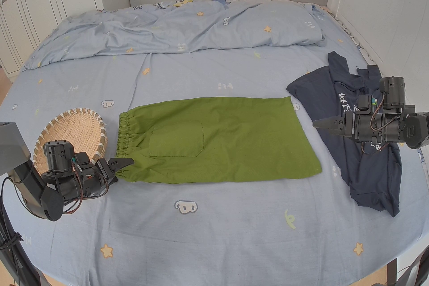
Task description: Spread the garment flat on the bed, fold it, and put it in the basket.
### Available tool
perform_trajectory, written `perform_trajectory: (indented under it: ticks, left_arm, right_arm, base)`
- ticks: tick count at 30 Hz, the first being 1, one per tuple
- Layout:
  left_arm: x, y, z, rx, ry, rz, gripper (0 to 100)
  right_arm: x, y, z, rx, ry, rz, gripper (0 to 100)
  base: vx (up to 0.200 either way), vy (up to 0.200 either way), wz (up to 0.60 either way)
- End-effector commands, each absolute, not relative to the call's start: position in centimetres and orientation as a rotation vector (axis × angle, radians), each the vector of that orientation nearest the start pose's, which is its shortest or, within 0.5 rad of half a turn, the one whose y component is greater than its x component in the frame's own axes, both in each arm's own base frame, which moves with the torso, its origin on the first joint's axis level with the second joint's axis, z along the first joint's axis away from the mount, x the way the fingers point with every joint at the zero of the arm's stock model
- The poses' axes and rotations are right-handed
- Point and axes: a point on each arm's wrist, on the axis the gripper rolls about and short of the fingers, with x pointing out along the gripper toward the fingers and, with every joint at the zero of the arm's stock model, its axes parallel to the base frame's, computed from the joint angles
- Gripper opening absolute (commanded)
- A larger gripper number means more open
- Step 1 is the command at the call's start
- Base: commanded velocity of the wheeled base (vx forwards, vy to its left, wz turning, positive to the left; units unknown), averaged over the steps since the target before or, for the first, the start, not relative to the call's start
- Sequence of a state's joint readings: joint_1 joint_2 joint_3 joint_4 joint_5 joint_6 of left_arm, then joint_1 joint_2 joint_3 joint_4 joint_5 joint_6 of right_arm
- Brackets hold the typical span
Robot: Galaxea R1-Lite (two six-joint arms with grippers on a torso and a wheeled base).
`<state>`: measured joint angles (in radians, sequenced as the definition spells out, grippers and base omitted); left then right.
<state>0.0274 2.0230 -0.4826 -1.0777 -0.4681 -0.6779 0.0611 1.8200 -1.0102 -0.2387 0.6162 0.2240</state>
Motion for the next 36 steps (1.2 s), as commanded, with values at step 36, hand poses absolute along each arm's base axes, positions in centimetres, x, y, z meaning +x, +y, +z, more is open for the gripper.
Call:
perform_trajectory:
  ticks: [36]
  left_arm:
    - [36.1,1.8,4.5,-0.687,0.509,-0.422,100]
  right_arm:
    - [32.8,3.7,15.8,0.360,0.625,0.610,100]
  base:
    - [0.000,0.000,0.00]
